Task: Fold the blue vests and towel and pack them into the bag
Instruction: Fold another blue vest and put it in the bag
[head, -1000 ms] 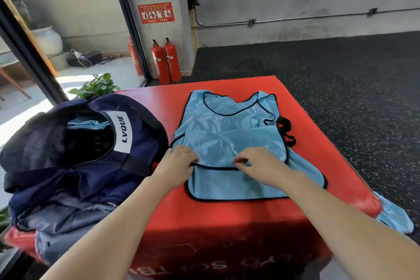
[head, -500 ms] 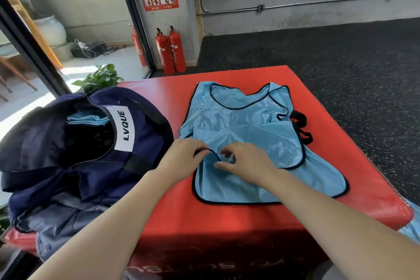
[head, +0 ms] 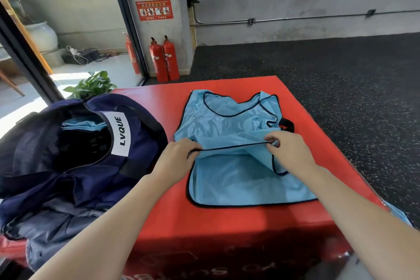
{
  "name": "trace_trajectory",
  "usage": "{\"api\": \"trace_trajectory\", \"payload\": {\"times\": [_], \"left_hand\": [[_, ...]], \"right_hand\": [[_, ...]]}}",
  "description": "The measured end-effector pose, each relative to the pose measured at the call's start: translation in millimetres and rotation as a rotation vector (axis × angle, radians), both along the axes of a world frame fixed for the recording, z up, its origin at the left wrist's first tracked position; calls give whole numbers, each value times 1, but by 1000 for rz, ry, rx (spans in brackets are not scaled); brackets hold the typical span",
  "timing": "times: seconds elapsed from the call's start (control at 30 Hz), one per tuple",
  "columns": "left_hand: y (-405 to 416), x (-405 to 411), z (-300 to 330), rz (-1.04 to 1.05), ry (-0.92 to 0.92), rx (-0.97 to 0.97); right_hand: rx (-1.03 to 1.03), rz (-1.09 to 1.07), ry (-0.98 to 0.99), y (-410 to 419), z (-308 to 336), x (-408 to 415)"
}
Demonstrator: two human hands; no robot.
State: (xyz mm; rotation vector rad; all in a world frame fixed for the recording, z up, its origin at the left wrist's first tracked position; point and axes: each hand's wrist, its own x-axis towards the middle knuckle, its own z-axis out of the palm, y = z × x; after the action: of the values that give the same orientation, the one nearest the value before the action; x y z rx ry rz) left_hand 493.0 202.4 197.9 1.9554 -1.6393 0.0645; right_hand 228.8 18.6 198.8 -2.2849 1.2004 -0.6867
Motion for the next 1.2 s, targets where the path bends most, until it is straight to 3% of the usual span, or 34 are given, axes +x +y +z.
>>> {"api": "trace_trajectory", "payload": {"times": [0.33, 0.53, 0.67, 0.8, 0.97, 1.2], "left_hand": [[8, -5, 8, 71, 49, -103], [27, -20, 10, 108, 161, -80], [44, -30, 0, 25, 169, 91], [56, -31, -11, -7, -1, 232], [70, -27, -24, -90, -167, 360], [76, -38, -23, -87, -163, 309]], "right_hand": [[-65, -111, -231, -33, 6, -79], [-124, -53, -274, -29, 9, -110], [-254, 122, -73, -20, 5, -134], [-430, 362, 235, -17, -17, -155], [-398, 396, 388, -3, -37, -168], [-426, 416, 571, 6, -36, -170]]}}
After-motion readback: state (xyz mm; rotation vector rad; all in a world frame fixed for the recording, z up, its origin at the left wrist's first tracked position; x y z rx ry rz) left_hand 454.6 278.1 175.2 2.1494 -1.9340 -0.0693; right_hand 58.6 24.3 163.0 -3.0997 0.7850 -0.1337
